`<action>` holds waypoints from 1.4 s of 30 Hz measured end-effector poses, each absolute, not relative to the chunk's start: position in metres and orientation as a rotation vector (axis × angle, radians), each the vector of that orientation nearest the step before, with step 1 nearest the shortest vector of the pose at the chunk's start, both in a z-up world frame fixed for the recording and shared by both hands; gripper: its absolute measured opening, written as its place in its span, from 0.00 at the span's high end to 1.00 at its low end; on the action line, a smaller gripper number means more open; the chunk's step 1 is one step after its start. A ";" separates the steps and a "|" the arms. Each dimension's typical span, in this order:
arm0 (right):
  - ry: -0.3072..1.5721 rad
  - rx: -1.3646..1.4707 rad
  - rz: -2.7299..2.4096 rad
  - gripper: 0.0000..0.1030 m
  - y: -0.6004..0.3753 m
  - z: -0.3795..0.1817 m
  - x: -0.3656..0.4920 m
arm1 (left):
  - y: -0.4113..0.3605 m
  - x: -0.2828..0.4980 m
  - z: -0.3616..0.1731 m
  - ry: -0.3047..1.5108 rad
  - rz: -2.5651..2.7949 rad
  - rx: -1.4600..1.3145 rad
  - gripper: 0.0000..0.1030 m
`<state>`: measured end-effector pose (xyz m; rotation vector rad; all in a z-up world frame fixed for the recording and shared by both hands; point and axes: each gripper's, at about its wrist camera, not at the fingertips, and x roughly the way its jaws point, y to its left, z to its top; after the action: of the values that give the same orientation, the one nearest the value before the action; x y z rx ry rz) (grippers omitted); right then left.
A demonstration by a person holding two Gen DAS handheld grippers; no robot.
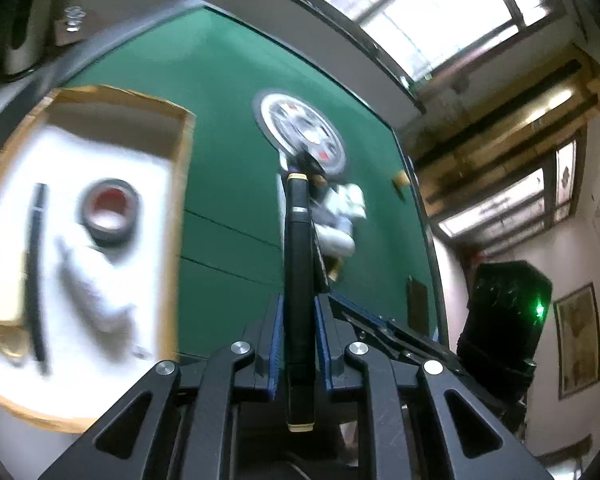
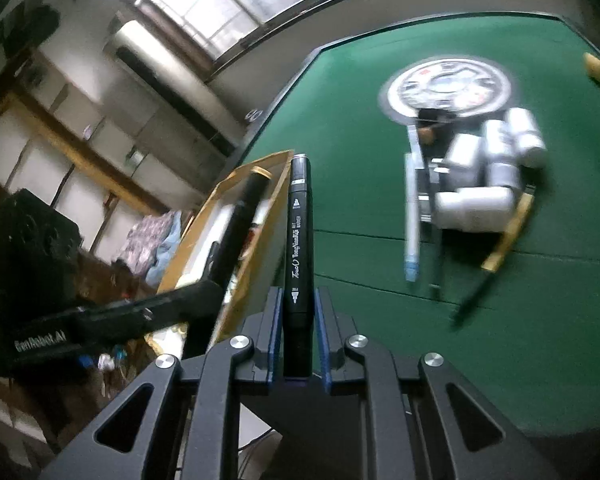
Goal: Organize rigid objects
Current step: 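Carry the pen and marker into the tray and open both grippers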
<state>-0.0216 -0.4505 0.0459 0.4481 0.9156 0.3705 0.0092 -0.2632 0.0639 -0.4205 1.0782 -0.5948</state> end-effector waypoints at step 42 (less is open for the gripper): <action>1.141 0.229 0.381 0.85 -0.308 0.009 0.131 | -0.153 0.148 -0.015 1.213 -0.189 -0.374 0.84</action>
<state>0.1306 -0.3077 0.0092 0.2286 1.1414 0.3806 0.1476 -0.1528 -0.0149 -0.3741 1.2128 -0.1887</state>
